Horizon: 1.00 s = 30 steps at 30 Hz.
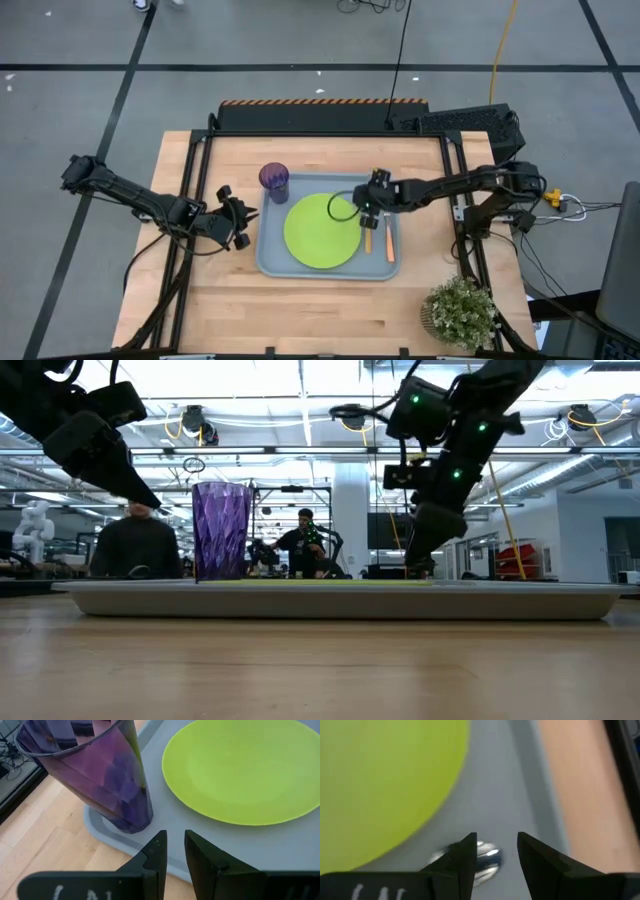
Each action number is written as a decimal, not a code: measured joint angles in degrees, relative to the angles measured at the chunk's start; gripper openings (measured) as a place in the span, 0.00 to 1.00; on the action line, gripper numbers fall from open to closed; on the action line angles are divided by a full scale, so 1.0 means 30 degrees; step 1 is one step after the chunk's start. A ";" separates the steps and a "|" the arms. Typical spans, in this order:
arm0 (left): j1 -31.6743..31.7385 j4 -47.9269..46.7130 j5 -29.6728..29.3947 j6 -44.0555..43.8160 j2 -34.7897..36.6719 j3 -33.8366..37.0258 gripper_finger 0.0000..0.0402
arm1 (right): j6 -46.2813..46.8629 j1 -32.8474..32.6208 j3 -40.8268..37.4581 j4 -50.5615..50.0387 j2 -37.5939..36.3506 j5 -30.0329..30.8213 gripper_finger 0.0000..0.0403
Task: Pick and place plate/cup/fork/spoon on tray
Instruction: Adjust the yellow spoon on the gray serving tray
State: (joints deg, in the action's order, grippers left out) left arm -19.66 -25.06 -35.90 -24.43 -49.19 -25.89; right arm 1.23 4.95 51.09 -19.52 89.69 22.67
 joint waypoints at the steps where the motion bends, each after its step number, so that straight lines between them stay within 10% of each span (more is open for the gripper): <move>1: 0.0007 0.0006 0.0007 0.0000 0.0000 0.0000 0.18 | -0.0396 0.0415 0.0000 0.0081 0.0000 -0.0034 0.33; 30: 0.0001 0.0007 0.0007 -0.0036 0.0006 0.0000 0.18 | -0.6003 0.4226 -0.1059 0.1770 0.0000 -0.3610 0.33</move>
State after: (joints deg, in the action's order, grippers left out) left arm -19.66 -25.04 -35.88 -24.53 -49.17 -25.89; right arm -16.78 17.63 47.91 -14.21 89.69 11.84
